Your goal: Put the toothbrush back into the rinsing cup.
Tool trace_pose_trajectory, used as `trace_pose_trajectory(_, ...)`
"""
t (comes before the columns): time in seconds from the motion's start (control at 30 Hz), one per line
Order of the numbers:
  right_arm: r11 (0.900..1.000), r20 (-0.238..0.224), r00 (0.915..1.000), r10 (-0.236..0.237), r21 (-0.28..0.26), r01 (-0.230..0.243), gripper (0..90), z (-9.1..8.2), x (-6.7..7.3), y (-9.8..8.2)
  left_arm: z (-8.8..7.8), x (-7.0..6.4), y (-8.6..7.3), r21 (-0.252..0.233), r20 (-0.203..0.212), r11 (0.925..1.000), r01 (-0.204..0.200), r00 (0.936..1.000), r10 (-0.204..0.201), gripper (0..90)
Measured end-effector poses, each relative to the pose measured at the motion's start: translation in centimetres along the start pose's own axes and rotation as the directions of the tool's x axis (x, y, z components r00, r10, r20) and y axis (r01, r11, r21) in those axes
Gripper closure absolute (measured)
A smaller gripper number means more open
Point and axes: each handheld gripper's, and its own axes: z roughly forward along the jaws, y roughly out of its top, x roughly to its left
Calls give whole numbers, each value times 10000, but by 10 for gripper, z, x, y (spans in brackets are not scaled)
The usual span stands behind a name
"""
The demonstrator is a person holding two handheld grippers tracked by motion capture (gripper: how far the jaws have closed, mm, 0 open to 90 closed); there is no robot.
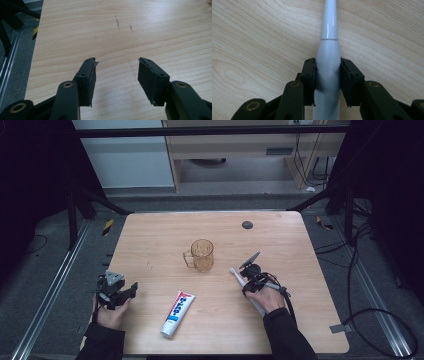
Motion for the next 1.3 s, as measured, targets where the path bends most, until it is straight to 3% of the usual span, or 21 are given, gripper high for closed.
trace_pose_trajectory(0.3,9997,-112,9996,248,10,-248,669,-1,-2,0,0,0,0,0,3,10000,4,10000,-4,477)
trace_pose_trajectory(0.37,9996,-108,9997,240,-147,-242,670,-5,-3,-1,0,0,0,10,-2,10000,4,10000,-4,477)
trace_pose_trajectory(0.47,9963,-453,9980,433,-723,-465,671,-18,-6,-4,0,0,0,7,-5,10000,21,10000,-21,478)
trace_pose_trajectory(0.63,9921,-461,9984,339,-1190,-392,671,-32,-6,-6,0,0,0,5,-15,10000,16,10000,-16,478)
trace_pose_trajectory(0.73,9796,-618,9979,209,-1983,-328,671,-47,-4,-5,0,0,0,9,-20,10000,23,10000,-23,478)
trace_pose_trajectory(0.77,9796,-618,9979,209,-1983,-328,671,-47,-4,-5,0,0,0,9,-19,10000,19,10000,-19,478)
trace_pose_trajectory(0.9,9625,-735,9972,142,-2691,-336,672,-61,-1,-3,0,0,0,-4,-14,10000,35,10000,-35,478)
trace_pose_trajectory(1.1,9487,-759,9971,108,-3143,-342,673,-70,0,-1,0,0,0,-23,-16,10000,54,10000,-54,478)
trace_pose_trajectory(1.17,9396,-780,9969,41,-3410,-305,672,-74,-1,-1,0,0,0,-9,-19,10000,54,10000,-54,478)
trace_pose_trajectory(1.23,9378,-766,9970,56,-3458,-318,673,-76,-1,-1,0,0,0,-12,-20,10000,36,10000,-36,478)
trace_pose_trajectory(1.3,9280,-692,9976,9,-3715,-266,673,-80,0,0,0,0,0,-21,-28,10000,30,10000,-30,478)
